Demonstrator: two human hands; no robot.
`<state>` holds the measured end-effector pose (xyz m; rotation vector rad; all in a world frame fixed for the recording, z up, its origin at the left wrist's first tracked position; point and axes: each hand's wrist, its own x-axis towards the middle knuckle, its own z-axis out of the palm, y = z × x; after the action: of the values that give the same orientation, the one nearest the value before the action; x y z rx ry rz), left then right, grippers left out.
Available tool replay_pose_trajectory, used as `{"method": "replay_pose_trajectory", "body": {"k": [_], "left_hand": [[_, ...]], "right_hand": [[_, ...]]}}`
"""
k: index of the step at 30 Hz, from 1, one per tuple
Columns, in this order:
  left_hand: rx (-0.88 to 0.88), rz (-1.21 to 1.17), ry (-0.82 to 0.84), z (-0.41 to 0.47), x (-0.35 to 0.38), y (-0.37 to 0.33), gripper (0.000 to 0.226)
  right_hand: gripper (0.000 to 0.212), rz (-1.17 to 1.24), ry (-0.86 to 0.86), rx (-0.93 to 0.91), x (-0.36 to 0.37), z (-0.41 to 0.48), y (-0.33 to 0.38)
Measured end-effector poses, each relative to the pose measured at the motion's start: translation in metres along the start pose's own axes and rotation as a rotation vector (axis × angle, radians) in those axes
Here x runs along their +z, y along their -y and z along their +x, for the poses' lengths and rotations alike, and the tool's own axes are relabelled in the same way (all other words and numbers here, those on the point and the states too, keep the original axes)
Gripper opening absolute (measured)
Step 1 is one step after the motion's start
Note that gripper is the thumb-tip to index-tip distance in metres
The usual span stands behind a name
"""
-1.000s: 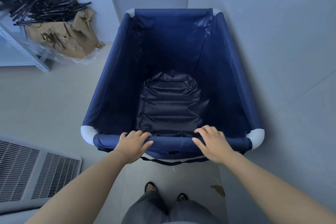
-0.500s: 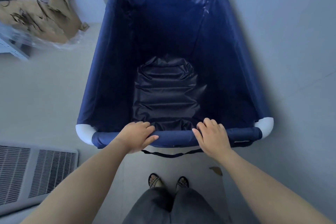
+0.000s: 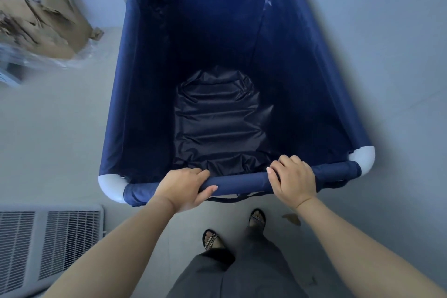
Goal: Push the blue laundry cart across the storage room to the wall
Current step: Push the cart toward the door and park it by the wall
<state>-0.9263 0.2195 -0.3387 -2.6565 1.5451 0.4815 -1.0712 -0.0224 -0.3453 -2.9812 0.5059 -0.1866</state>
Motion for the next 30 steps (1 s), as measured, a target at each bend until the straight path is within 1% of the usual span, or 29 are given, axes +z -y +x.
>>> {"method": "replay_pose_trajectory", "body": {"k": [9,11,14,22,30], "left_hand": [[0.007,0.0,-0.025,0.002,-0.0012,0.0022,0.043],[-0.014,-0.056,-0.011,0.003,-0.0025,0.0035,0.042],[-0.089,-0.163,-0.001,0.0064,-0.0066,0.0054,0.042],[-0.089,-0.133,0.05,0.0091,-0.0075,0.0072,0.052],[-0.072,-0.144,0.044,0.0092,-0.005,0.0088,0.05]], "right_hand": [[0.04,-0.004,-0.04,-0.005,0.0044,0.0014,-0.001],[0.04,-0.008,-0.045,-0.01,0.0047,0.0016,-0.0016],[0.039,-0.016,-0.048,-0.017,0.0043,0.0026,-0.002],[0.039,0.004,-0.068,-0.017,0.0052,0.0065,-0.0015],[0.037,0.006,-0.082,-0.023,0.0048,0.0068,-0.0006]]}}
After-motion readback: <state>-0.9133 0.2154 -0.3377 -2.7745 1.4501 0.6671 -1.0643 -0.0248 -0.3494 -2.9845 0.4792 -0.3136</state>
